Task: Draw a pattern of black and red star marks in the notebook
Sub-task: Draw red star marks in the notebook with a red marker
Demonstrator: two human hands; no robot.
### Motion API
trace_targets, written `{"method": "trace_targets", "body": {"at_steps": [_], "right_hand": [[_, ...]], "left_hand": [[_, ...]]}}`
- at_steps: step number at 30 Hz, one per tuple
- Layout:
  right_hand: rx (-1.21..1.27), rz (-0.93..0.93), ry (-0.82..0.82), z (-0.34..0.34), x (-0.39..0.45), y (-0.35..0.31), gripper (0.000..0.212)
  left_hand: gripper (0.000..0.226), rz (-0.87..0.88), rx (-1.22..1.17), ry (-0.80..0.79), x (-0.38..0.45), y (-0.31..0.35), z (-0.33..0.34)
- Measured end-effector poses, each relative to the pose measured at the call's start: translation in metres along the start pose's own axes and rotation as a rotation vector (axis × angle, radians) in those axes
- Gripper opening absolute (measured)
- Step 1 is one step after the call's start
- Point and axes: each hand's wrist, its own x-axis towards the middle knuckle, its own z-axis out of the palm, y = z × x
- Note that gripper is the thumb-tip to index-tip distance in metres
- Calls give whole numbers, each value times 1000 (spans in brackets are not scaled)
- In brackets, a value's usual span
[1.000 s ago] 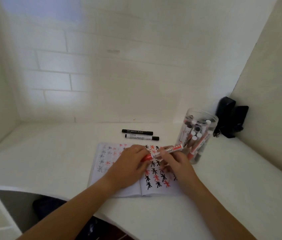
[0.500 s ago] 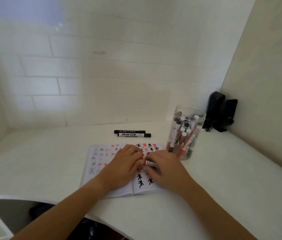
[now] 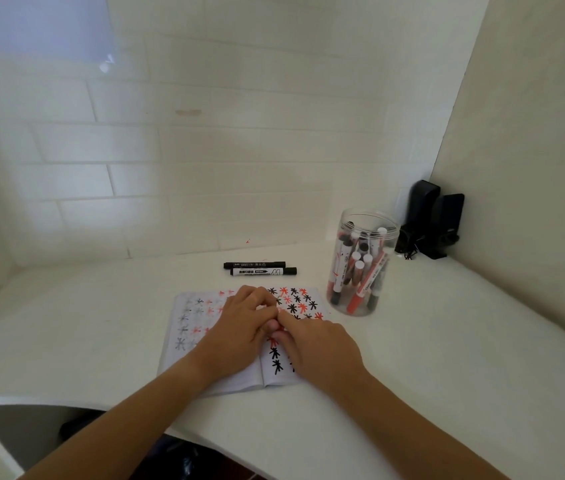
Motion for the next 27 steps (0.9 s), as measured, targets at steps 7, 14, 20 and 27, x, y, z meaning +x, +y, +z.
{"method": "trace_targets", "body": {"at_steps": [7, 14, 20, 27], "right_hand": [[-2, 63, -1, 0, -1, 0, 62], [206, 282, 137, -16, 5, 4, 40], [720, 365, 130, -42, 18, 18, 24], [1206, 527, 45, -41, -4, 29, 28]], "left_hand": [[34, -13, 40, 9, 0, 3, -3], [49, -280, 104, -137, -1, 3, 0], [47, -272, 170, -286, 1, 1, 2], [43, -270, 154, -253, 1, 4, -1]]}}
